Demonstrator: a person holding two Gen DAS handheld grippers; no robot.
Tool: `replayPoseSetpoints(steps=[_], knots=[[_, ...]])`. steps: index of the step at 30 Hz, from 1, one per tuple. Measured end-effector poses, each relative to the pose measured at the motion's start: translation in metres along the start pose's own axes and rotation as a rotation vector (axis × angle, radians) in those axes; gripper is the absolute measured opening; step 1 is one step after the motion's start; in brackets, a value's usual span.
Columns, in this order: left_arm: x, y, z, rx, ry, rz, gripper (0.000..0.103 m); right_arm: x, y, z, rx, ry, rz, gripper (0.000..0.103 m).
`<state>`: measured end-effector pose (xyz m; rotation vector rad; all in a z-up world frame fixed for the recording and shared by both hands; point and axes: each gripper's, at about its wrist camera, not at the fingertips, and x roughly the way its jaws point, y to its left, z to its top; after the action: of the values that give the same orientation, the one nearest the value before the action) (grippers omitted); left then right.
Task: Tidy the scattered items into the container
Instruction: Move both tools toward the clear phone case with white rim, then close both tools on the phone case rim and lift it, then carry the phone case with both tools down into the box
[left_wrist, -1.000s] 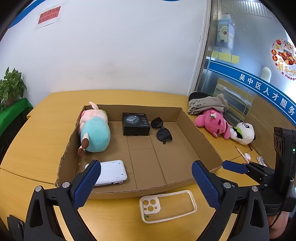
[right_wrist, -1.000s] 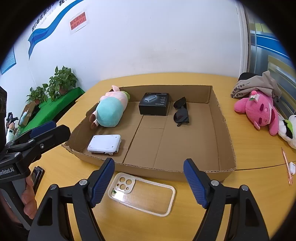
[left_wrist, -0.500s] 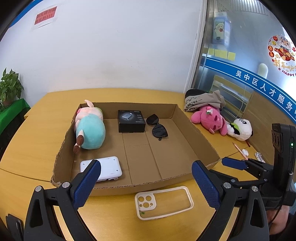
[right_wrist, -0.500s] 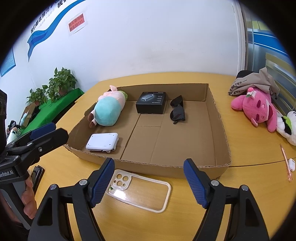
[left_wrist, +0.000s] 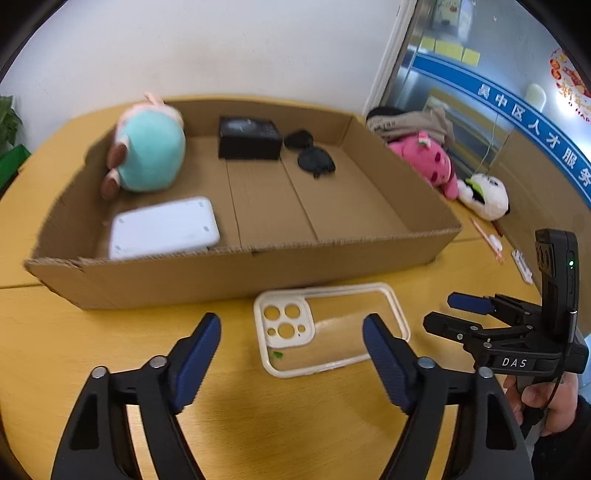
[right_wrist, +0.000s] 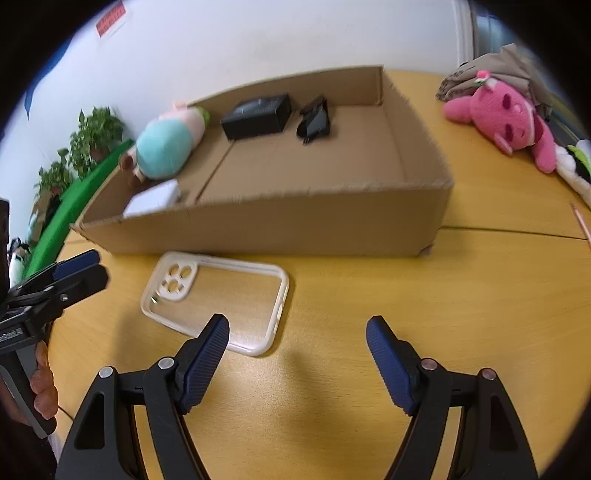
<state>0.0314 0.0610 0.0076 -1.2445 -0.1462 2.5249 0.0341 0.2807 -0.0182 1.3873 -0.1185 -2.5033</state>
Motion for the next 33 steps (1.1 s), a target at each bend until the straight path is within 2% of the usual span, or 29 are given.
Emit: replayPoseSetpoints(steps=[2,4,5,8,9,11,13,15,17,20,26,33], knots=[[0.014,0.000,-0.005,0.002,0.037,0.007,0.073,0.007,0.005,-0.001,-0.023,0.007,-0.012,0.077],[0.026,0.004,-0.008,-0.025,0.067,-0.007,0.063,0.014,0.009,-0.001,-0.058,0.009,-0.039,0.077],[0.030,0.005,-0.009,-0.032,0.077,-0.012,0.061,0.016,0.010,-0.001,-0.070,0.010,-0.049,0.075],[0.043,0.007,-0.011,-0.039,0.111,-0.008,0.047,0.026,0.013,-0.003,-0.104,0.028,-0.080,0.059],[0.046,0.008,-0.012,-0.040,0.120,-0.004,0.043,0.026,0.017,-0.004,-0.134,0.015,-0.114,0.056],[0.047,0.007,-0.011,-0.032,0.115,0.006,0.038,0.026,0.018,-0.005,-0.144,0.010,-0.123,0.054],[0.049,0.011,-0.009,-0.044,0.124,0.009,0.024,0.025,0.017,-0.004,-0.136,0.002,-0.130,0.045],[0.050,0.014,-0.010,-0.047,0.128,0.011,0.014,0.024,0.015,-0.004,-0.128,-0.003,-0.129,0.026],[0.049,0.017,-0.011,-0.063,0.130,-0.013,0.012,0.025,0.016,-0.004,-0.125,0.000,-0.132,0.021],[0.047,0.015,-0.013,-0.054,0.125,-0.006,0.010,0.025,0.020,-0.004,-0.124,0.010,-0.119,0.007],[0.033,0.009,-0.013,-0.038,0.099,0.000,0.009,0.017,0.017,-0.006,-0.081,-0.012,-0.082,0.006],[-0.016,-0.013,0.008,0.001,-0.009,-0.027,0.009,-0.050,0.019,0.008,-0.067,-0.162,-0.055,0.006]])
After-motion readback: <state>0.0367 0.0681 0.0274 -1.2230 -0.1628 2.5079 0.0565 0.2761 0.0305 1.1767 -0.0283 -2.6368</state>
